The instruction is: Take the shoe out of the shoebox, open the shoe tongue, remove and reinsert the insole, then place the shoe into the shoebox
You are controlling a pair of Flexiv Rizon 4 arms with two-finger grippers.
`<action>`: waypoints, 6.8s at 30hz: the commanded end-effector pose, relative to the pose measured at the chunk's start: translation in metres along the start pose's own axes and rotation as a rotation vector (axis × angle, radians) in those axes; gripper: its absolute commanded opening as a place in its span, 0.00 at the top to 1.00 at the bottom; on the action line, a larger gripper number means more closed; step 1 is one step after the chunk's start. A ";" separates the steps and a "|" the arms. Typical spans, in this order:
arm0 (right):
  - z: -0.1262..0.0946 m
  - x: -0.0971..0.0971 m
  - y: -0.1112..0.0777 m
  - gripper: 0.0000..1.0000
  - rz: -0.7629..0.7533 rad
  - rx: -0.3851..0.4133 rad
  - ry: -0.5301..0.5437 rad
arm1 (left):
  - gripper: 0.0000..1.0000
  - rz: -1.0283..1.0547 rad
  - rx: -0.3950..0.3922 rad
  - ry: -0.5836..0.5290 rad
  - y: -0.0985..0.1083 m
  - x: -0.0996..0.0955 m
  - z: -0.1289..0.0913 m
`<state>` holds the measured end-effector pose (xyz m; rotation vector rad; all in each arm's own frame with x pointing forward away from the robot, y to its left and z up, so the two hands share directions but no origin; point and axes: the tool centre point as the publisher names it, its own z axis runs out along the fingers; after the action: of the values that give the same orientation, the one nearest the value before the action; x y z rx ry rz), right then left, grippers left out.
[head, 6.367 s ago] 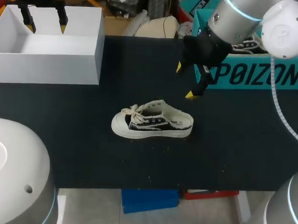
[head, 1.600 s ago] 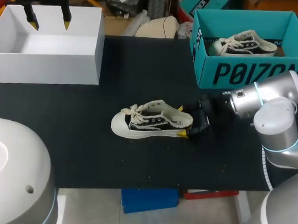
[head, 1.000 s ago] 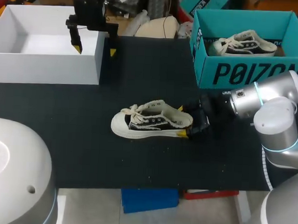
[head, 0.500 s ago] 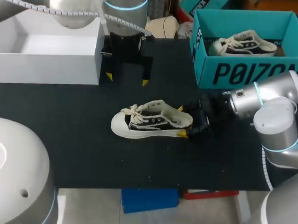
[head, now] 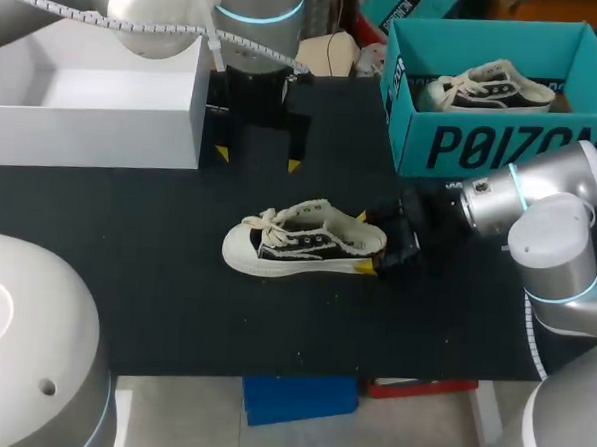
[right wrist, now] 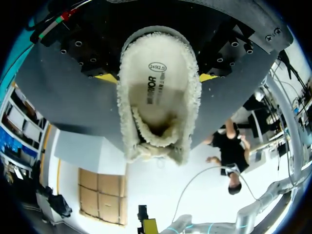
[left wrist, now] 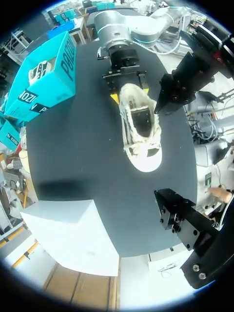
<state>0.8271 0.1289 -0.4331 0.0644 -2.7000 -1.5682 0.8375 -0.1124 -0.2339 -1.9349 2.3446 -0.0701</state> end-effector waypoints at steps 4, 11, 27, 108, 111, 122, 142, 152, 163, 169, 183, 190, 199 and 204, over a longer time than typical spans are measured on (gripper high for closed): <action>0.002 -0.001 -0.001 1.00 0.001 0.000 -0.001 | 0.00 -0.047 0.012 0.020 0.002 0.023 0.004; 0.002 -0.001 -0.001 1.00 0.001 0.000 -0.001 | 0.00 -0.046 0.002 -0.056 0.000 0.028 0.012; 0.002 -0.001 -0.001 1.00 0.001 0.000 -0.001 | 0.00 -0.032 -0.152 -0.257 -0.001 0.082 0.048; 0.002 -0.001 -0.001 1.00 0.001 0.000 -0.001 | 1.00 -0.015 -0.092 -0.574 0.030 0.023 0.084; 0.002 -0.001 -0.001 1.00 0.001 0.000 -0.001 | 1.00 -0.040 -0.088 -0.571 0.034 0.012 0.083; 0.002 -0.001 -0.001 1.00 0.001 0.000 -0.001 | 0.00 -0.080 -0.114 -0.539 0.046 -0.018 0.088; 0.002 -0.001 -0.001 1.00 0.001 0.000 -0.001 | 0.00 -0.175 -0.168 -0.467 0.067 -0.059 0.104; 0.002 -0.001 -0.001 1.00 0.001 0.000 -0.001 | 0.00 -0.182 -0.177 -0.497 0.068 -0.058 0.126; 0.002 -0.001 -0.001 1.00 0.001 0.000 -0.001 | 0.00 -0.139 -0.124 -0.479 0.069 -0.058 0.125; 0.002 -0.001 -0.001 1.00 0.001 0.000 -0.001 | 0.00 0.173 0.099 -0.169 0.071 -0.039 0.080; 0.002 -0.001 -0.001 1.00 0.001 0.000 -0.001 | 1.00 1.094 0.020 0.492 0.041 0.040 0.031; 0.002 -0.001 -0.001 1.00 0.001 0.000 -0.001 | 1.00 1.279 -0.029 0.596 0.028 0.055 0.033; 0.002 -0.001 -0.001 1.00 0.001 0.000 -0.001 | 1.00 1.489 -0.054 0.774 0.028 0.055 0.033; 0.002 -0.001 -0.001 1.00 0.001 0.000 -0.001 | 1.00 1.513 -0.057 0.798 0.028 0.055 0.033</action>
<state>0.8270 0.1321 -0.4333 0.0636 -2.7000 -1.5700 0.8022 -0.1694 -0.2694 -0.7822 3.0386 -0.2095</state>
